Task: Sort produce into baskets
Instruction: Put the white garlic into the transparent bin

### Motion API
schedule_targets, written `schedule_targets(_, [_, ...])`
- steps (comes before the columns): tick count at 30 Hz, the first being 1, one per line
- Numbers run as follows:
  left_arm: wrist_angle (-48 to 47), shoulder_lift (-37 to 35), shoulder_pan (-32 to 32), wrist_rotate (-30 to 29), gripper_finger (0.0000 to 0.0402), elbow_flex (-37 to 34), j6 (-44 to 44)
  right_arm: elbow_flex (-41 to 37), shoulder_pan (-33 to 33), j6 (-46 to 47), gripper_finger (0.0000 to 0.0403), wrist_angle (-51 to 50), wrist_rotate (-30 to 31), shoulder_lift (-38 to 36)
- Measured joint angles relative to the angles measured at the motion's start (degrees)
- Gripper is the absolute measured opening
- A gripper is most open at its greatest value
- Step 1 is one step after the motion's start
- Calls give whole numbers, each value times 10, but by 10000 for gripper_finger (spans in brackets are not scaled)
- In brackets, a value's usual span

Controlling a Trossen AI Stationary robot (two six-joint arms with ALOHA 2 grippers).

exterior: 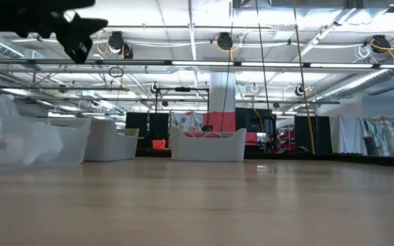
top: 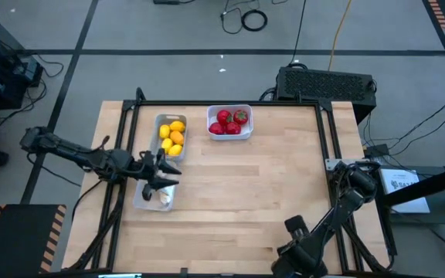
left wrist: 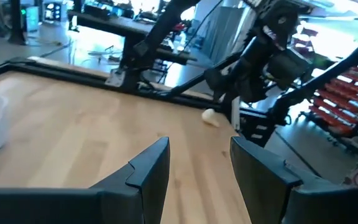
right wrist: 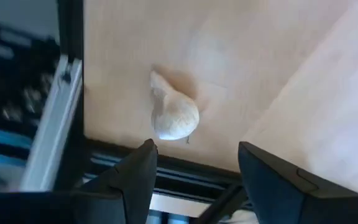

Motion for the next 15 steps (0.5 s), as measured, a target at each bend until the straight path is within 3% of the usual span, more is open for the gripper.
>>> schedule_targets(6, [47,40,-35,-12,176,0,5,-31,19,-47,215,54,1,0])
schedule_targets(15, [56,58,-40,-14,176,0,22,-90,28,-46,215,133,-4,0])
